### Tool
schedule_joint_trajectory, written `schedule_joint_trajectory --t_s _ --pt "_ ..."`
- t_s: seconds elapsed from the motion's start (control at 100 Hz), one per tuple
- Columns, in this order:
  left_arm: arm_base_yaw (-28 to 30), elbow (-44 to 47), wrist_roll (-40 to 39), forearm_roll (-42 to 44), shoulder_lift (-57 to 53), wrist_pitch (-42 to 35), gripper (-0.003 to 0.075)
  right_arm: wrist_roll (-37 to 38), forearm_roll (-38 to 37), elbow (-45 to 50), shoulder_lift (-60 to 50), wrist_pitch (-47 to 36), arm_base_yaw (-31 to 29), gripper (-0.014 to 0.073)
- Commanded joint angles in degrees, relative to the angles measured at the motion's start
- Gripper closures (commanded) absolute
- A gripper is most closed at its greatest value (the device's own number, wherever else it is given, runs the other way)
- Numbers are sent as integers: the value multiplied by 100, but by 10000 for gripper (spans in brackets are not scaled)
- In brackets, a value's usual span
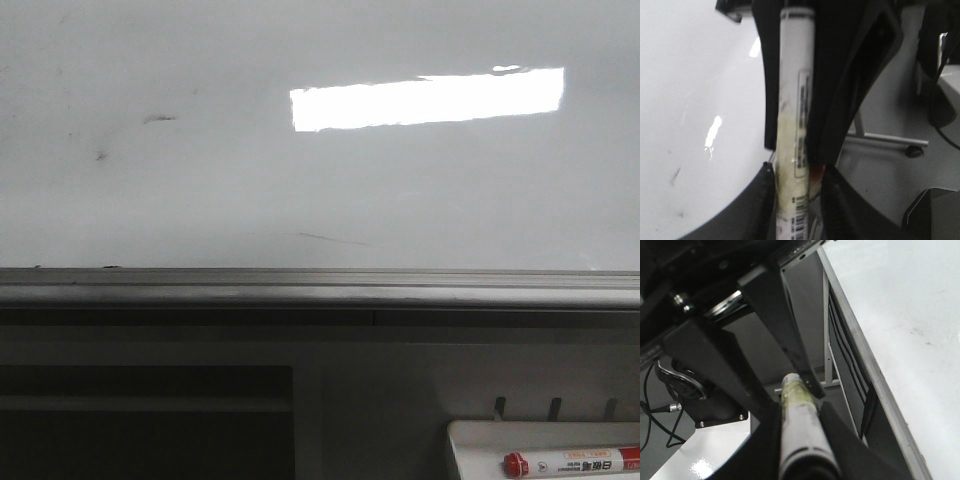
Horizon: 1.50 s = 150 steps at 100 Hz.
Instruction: Write number 2 on whiteboard
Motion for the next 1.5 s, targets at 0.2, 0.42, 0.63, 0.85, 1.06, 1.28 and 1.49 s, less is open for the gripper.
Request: schedule_joint_trajectory --t_s 0.2,0.42,0.63,0.85,1.06,1.28,1.49 --pt "-48 -184 12 -790 -150 -576 288 -8 253 -203 -83 -872 -12 672" --pt "-48 -184 -558 -281 -1148 -1382 307 -8 -411 -203 -55 -1661 -12 672" --pt "-48 -62 -3373 1933 -2209 -1852 513 -8 -762 -203 120 -2585 -545 672" --pt "-48 562 -4385 2618 -2935 -1853 741 -8 -762 -207 471 -2389 -1354 672" --pt "-48 966 -4385 2282 -3033 -2055 741 -8 -836 -207 798 -2134 -1510 672" --pt "-48 1029 -4385 2200 -3033 -2265 741 -8 -1099 -207 1048 -2358 -1510 672" --pt "-48 1029 -4385 2200 -3033 -2265 741 -8 -1507 -207 1113 -2752 -1524 672"
